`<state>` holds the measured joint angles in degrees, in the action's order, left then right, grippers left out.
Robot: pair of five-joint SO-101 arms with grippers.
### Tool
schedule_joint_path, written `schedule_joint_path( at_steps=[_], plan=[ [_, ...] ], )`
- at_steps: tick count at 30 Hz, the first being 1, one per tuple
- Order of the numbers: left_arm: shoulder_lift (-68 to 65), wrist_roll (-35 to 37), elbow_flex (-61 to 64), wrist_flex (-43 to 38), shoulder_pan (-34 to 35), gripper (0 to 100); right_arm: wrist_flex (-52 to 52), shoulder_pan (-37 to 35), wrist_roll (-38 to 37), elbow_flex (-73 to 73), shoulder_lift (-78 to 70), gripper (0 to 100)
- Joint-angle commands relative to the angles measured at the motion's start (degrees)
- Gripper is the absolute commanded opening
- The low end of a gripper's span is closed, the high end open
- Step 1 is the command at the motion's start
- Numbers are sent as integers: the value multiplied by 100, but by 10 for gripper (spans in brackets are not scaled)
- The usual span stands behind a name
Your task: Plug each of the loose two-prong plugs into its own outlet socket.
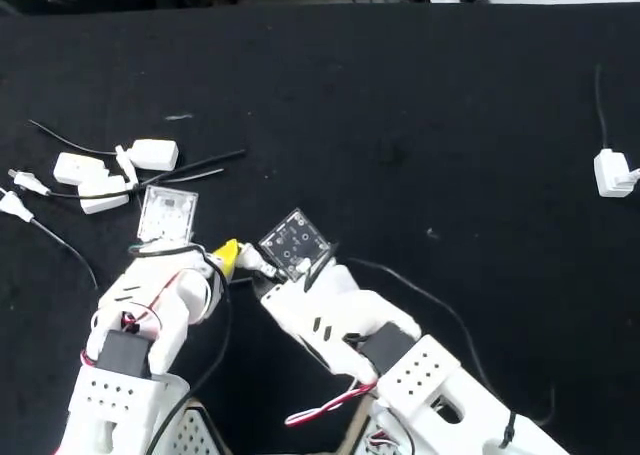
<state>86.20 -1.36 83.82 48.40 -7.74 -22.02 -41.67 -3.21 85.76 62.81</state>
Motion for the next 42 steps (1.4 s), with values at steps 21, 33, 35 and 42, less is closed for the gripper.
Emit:
schedule_joint_path(
  at_steps=[21, 33, 35, 42],
  plan=[
    [-2022, -255, -549, -624, -312, 223, 325, 202, 70, -233, 286, 11],
    [-2215, -229, -681, -659, -268, 223, 290, 651, 26, -189, 268, 11],
    [-2215, -229, -681, -651, -268, 223, 26, 1020, -62, -295, 286, 11],
    [-2215, -229, -681, -659, -268, 223, -2136, 2207, -1108, -1631, 286, 11]
  ],
)
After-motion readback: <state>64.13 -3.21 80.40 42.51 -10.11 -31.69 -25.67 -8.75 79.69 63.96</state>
